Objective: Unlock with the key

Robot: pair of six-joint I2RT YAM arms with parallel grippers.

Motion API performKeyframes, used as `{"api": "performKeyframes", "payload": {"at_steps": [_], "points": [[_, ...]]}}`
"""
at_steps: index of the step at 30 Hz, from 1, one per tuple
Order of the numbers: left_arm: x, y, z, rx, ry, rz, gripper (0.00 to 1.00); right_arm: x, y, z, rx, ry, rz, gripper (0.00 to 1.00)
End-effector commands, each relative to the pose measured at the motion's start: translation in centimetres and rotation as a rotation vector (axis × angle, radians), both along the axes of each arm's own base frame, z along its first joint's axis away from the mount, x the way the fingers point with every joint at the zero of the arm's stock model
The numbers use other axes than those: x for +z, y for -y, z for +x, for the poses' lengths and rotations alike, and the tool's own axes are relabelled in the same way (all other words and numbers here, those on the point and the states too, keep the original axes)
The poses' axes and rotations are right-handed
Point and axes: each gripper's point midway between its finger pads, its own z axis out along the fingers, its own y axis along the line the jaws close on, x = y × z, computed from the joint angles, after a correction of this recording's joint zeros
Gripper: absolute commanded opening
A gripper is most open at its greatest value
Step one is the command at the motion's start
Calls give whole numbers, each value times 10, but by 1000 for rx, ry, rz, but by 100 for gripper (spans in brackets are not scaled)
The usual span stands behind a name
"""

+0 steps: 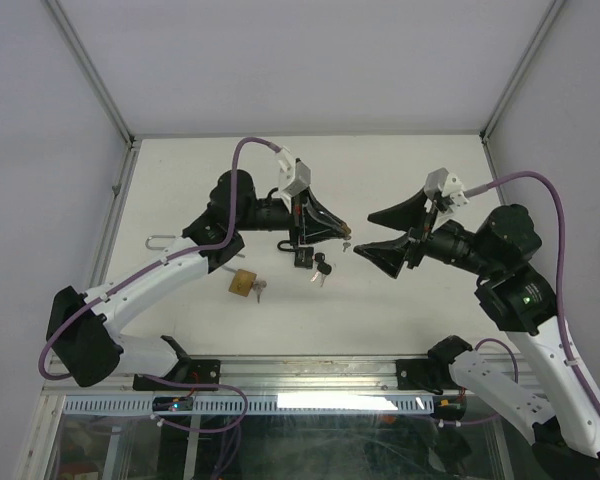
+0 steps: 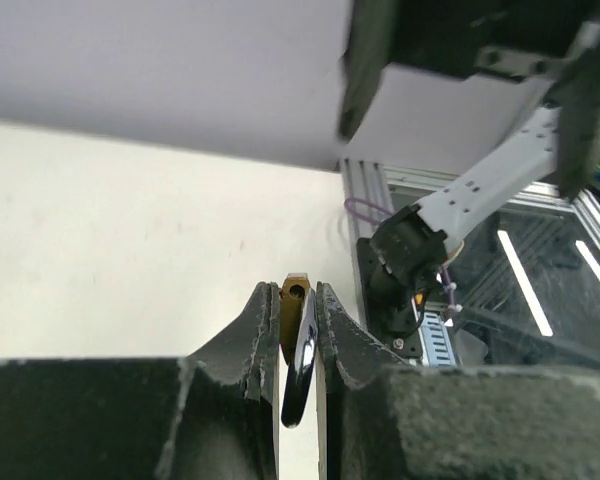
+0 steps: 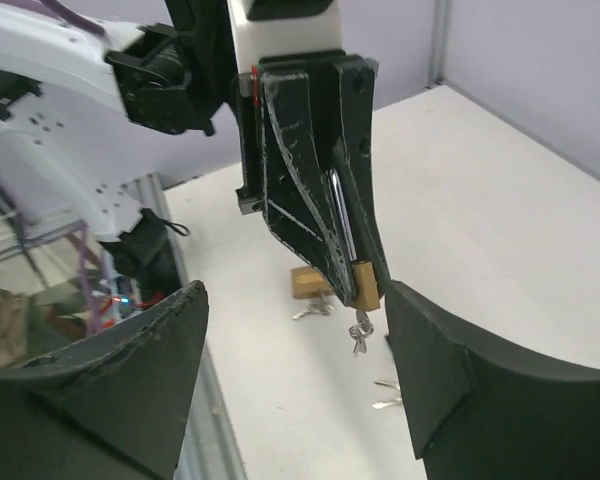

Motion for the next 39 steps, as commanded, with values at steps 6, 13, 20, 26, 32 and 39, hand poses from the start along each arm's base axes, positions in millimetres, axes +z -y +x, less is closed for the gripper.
{"api": "performKeyframes", "payload": {"at_steps": [6, 13, 20, 26, 32, 39], "points": [[-143, -22, 27, 168, 168, 436, 0, -29, 8, 42, -194, -75, -78, 66], [-262, -51, 17, 102, 275, 736, 0, -50, -10, 49, -140, -174, -24, 64], [-322, -69, 6, 1, 287, 861, 0, -56, -13, 50, -128, -203, -35, 63], [-309, -64, 5, -48, 260, 809, 0, -71, -12, 46, -121, -227, -56, 63], [-166, -32, 21, -82, 54, 409, 0, -90, -12, 14, 21, -123, -43, 63], [-2, -31, -9, -103, 146, -15, 0, -55, -18, 2, 153, -19, -29, 61]]}}
